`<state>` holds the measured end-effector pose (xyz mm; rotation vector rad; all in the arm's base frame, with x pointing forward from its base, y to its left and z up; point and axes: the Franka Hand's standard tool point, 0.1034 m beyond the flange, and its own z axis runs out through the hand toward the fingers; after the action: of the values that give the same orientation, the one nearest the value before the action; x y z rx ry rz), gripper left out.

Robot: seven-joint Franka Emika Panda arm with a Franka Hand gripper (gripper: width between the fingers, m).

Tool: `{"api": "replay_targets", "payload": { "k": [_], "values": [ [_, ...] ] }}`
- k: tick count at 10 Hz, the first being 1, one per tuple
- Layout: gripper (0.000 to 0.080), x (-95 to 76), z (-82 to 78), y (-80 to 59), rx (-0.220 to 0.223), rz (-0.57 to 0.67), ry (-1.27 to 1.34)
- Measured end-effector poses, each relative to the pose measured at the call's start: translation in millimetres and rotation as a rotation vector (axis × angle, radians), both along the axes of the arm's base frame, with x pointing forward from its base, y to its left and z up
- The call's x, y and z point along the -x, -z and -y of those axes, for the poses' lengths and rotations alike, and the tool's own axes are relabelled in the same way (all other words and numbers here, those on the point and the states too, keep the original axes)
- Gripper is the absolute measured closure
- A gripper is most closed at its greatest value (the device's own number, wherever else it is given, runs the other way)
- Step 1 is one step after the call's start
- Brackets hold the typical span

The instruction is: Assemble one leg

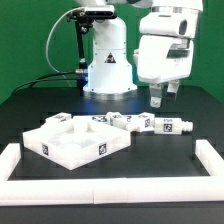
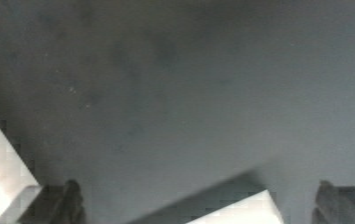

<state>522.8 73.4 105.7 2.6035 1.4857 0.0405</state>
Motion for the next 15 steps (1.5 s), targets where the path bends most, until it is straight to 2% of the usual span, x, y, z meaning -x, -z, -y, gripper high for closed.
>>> {"api": "replay_targets", "payload": {
  "k": [4,5,7,9,11,13,15],
  "values": [
    [0.015,0.3,0.1,0.6,-0.002,-0.002,0.001],
    [0.015,0.6,4.5,1.3,0.001,-0.006,-0.02],
    [0.015,3.8,63.7,4.5,0.022,-0.039,-0.093],
    [0.015,6.4,110.7,7.0,0.04,-0.067,-0.135],
    [0.015,16.3,159.6,29.9,0.028,-0.129,-0.084],
    [0.015,11.1,145.5,25.2,0.028,-0.117,-0.105],
    [0.015,12.4,148.8,27.9,0.028,-0.122,-0.099]
  ]
}}
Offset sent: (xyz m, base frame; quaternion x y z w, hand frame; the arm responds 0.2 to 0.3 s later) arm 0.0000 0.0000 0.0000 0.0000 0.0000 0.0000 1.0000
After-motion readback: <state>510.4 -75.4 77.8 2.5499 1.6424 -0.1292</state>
